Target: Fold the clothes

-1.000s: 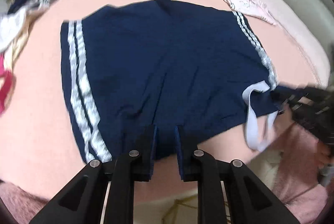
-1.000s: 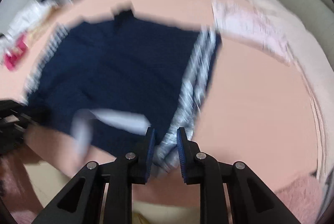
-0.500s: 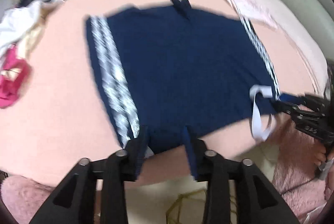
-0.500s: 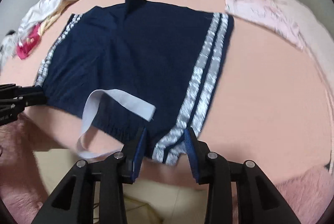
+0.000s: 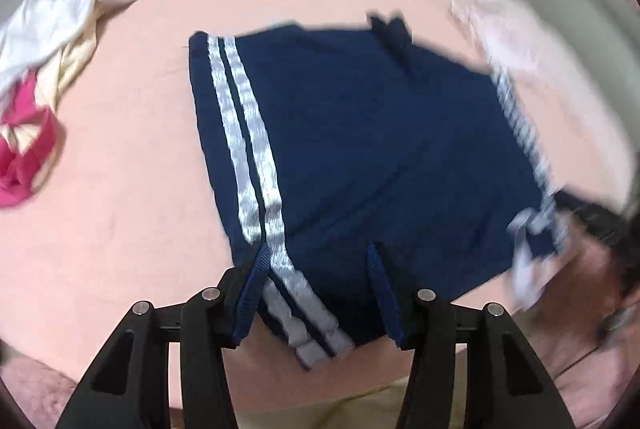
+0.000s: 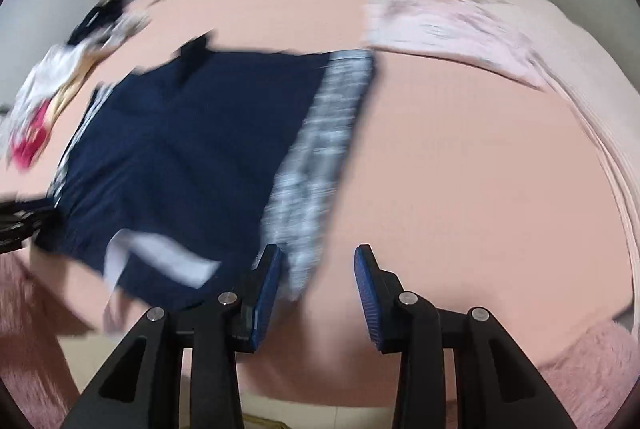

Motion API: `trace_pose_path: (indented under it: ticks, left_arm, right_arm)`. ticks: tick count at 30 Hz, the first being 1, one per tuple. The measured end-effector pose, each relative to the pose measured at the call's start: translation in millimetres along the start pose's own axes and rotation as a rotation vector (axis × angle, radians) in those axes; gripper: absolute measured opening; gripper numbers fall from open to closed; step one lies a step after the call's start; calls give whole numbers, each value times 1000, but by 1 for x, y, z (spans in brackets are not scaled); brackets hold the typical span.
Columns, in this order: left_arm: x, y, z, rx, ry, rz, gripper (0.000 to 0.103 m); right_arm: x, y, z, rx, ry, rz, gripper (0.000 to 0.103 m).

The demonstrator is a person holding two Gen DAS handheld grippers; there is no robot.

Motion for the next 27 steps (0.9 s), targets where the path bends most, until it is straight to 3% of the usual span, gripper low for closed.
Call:
trace_pose_path:
  ticks: [2, 5, 7, 10, 11, 14, 18, 22, 24, 27]
  left_arm:
    - [-3, -17, 11, -40, 12, 39, 48]
    - [-15, -41, 33, -121, 32, 70, 48]
    - [-40, -51, 37, -151, 21, 11, 48]
    - [-52, -45, 18, -181, -67, -42, 48]
    - [-53, -43, 9, -183, -85, -51, 48]
    - [-43, -57, -8, -105, -45, -10, 48]
    - [-58, -98, 1, -178, -44, 50, 48]
    - [-86, -130, -3, -163, -24, 64, 48]
    - [-98, -141, -9, -175, -49, 62, 48]
    - [-104, -153, -21, -143, -79, 79, 48]
  right_arm:
    - [-4, -18, 6, -53, -37, 2, 38]
    - [-14, -57, -12, 31, -43, 40, 38]
    - [-26, -74, -23, 78, -43, 35, 38]
    - [-55, -59, -19, 133, -2, -37, 37]
    - [-65, -55, -18, 151, 11, -61, 33]
    - [-62, -64, -22, 154, -17, -44, 37]
    - [-58, -78, -27, 158, -57, -20, 37]
    - [-53, -91, -33, 161, -97, 4, 37]
    - [-72, -92, -45, 175, -89, -30, 37]
    - [-75, -116, -89, 231, -163, 22, 37]
Point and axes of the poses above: each gripper's, at about its wrist camera, not at the fingertips, and x roughly against the way its jaws point, z to its right, y to its underside, the point moved 8 cm from there along -x, roughly the way its jaws point, and after that the axes turned 9 degrees about z, right-handed, at the moved point
